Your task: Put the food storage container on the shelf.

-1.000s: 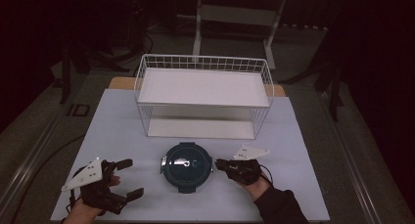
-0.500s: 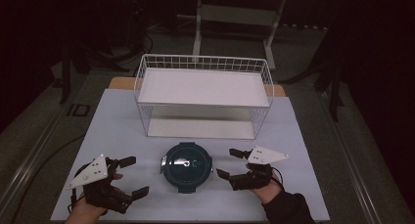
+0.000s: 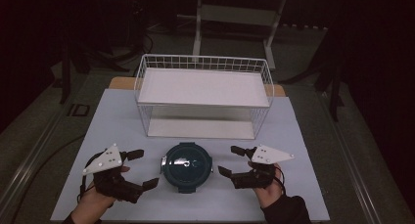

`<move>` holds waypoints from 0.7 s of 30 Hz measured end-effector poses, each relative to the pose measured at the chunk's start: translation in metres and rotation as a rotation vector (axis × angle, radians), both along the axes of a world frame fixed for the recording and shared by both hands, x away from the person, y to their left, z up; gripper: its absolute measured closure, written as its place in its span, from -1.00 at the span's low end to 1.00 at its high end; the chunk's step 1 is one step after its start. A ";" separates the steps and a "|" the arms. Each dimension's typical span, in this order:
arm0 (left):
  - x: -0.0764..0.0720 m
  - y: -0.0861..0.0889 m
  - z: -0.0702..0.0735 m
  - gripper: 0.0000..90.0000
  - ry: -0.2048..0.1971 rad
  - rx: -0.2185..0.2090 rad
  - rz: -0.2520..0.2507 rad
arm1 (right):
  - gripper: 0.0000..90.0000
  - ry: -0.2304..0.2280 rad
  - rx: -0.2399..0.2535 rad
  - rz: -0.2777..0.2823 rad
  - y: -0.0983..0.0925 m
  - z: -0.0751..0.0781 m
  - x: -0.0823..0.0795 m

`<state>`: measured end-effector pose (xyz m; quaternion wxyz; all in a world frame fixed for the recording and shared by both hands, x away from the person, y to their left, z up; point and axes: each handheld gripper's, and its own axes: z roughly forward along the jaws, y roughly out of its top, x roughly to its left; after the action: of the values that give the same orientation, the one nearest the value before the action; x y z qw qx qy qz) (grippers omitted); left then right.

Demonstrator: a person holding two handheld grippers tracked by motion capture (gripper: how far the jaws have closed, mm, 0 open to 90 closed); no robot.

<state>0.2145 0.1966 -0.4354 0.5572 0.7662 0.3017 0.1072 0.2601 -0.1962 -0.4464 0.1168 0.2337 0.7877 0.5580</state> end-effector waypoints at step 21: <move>0.060 -0.009 -0.029 -1.00 0.284 -0.030 0.096 | -0.76 0.035 -0.021 -0.083 0.012 0.000 -0.001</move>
<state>0.2742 0.1873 -0.4646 0.5145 0.7500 0.4153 0.0199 0.2593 -0.1841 -0.4462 0.1286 0.2746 0.7849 0.5403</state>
